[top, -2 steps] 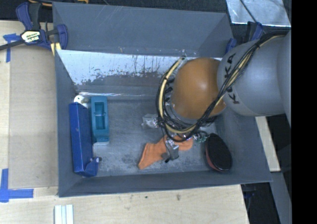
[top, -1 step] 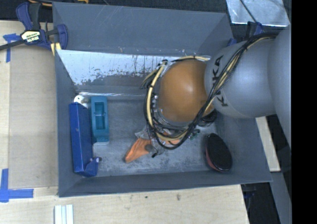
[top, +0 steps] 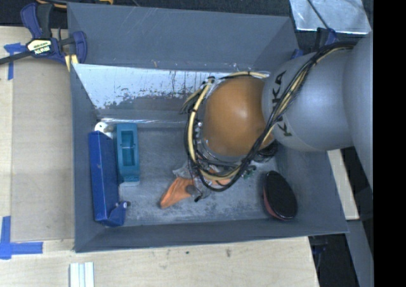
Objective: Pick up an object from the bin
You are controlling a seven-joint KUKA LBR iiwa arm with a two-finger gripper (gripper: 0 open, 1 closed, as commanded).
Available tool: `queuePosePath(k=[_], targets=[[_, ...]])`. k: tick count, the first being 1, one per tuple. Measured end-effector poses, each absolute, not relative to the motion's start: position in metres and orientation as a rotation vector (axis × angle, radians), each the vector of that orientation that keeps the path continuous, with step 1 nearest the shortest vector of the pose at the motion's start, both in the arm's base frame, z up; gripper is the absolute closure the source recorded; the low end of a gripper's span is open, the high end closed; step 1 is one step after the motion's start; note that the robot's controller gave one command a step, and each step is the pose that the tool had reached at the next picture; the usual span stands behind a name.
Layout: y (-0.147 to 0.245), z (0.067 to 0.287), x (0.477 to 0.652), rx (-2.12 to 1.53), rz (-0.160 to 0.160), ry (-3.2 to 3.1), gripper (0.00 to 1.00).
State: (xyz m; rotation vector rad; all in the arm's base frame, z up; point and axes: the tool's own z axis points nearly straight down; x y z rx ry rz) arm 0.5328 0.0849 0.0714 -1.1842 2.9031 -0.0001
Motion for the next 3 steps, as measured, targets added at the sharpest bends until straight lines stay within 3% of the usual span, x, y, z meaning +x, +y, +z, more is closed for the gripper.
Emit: queuePosePath(k=[1, 3], targets=[[0.085, 0.076, 0.531, -1.185, 0.002, 2.909, 1.00], [0.085, 0.113, 0.532, -1.183, 0.001, 2.908, 1.00]])
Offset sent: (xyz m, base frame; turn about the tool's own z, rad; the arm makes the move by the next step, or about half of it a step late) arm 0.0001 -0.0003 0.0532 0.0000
